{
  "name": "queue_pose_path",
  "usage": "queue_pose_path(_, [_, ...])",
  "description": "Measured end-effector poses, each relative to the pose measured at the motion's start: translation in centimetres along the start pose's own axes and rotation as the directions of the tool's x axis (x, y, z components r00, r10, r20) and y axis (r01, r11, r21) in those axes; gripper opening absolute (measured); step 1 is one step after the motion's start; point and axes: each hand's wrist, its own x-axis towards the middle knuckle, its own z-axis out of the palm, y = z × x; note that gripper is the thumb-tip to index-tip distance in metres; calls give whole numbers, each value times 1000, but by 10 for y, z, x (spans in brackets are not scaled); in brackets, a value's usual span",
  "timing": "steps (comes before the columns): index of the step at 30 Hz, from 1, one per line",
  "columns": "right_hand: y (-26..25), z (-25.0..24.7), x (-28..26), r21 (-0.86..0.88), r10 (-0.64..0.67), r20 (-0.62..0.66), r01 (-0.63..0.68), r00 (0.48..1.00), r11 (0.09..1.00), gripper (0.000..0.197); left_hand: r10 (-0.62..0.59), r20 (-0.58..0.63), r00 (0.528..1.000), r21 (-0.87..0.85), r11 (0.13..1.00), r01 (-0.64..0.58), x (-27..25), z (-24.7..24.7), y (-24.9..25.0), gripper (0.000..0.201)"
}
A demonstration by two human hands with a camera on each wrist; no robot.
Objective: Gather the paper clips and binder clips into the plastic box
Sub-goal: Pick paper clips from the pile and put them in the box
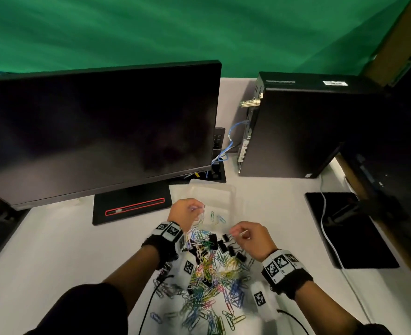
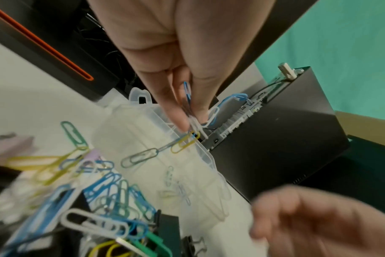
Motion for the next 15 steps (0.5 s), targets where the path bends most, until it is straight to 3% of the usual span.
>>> queue_pose_path(3, [15, 3, -28, -133, 33, 125, -16, 992, 991, 13, 24, -6, 1000, 6, 1000, -24, 11, 3, -5, 18])
queue_pose_path(6, [24, 8, -51, -259, 64, 208, -8, 976, 966, 33, 38, 65, 997, 106, 993, -45, 12, 7, -8, 28])
queue_pose_path(11, [32, 21, -73, -322, 86, 282, 10, 955, 947, 79, 49, 117, 992, 231, 970, -75, -8, 6, -6, 36])
queue_pose_path(15, [34, 36, -75, -357, 68, 266, 33, 962, 934, 93, 158, 171, 972, 211, 958, -193, -44, 11, -5, 28])
